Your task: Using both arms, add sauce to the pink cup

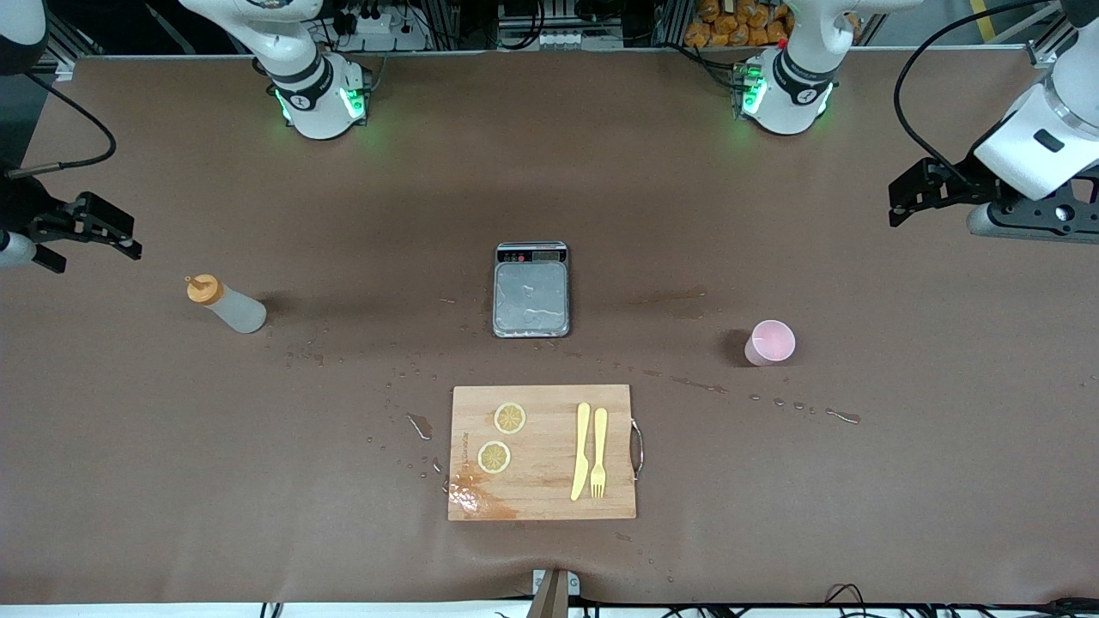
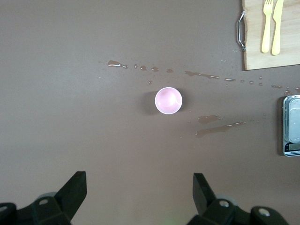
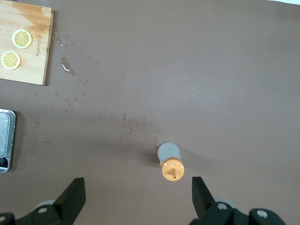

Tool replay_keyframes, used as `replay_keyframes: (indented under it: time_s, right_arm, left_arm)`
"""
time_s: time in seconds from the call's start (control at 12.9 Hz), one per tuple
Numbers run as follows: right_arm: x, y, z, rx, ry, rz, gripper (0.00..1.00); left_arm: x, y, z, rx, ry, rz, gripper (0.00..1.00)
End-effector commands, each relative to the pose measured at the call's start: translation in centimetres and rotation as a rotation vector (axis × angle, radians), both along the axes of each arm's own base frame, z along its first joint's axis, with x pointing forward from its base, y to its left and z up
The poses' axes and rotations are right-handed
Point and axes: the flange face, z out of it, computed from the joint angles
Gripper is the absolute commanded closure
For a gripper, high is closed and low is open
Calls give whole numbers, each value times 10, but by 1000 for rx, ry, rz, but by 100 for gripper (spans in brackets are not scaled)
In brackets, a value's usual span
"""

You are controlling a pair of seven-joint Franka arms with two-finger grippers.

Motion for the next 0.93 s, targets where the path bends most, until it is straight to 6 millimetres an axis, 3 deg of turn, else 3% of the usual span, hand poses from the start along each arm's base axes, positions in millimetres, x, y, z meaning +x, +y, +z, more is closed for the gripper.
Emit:
replay_keyframes:
  time_s: [0.0,0.31,0.7,0.85]
  right_arm:
    - [0,-2,0,2,5,-6,0]
    - [2,-2,-3,1,9,-6,0]
    - [2,-13,-5,2,14,-23,0]
    - [-2,-30,-9,8,42,-57,0]
  left_arm:
    - [2,1,2,-2,10,-12,0]
    - [3,9,-8,0,31,-4,0]
    - [14,6,-49,6,89,-5,0]
    - [20,2,-69,5,91,-11,0]
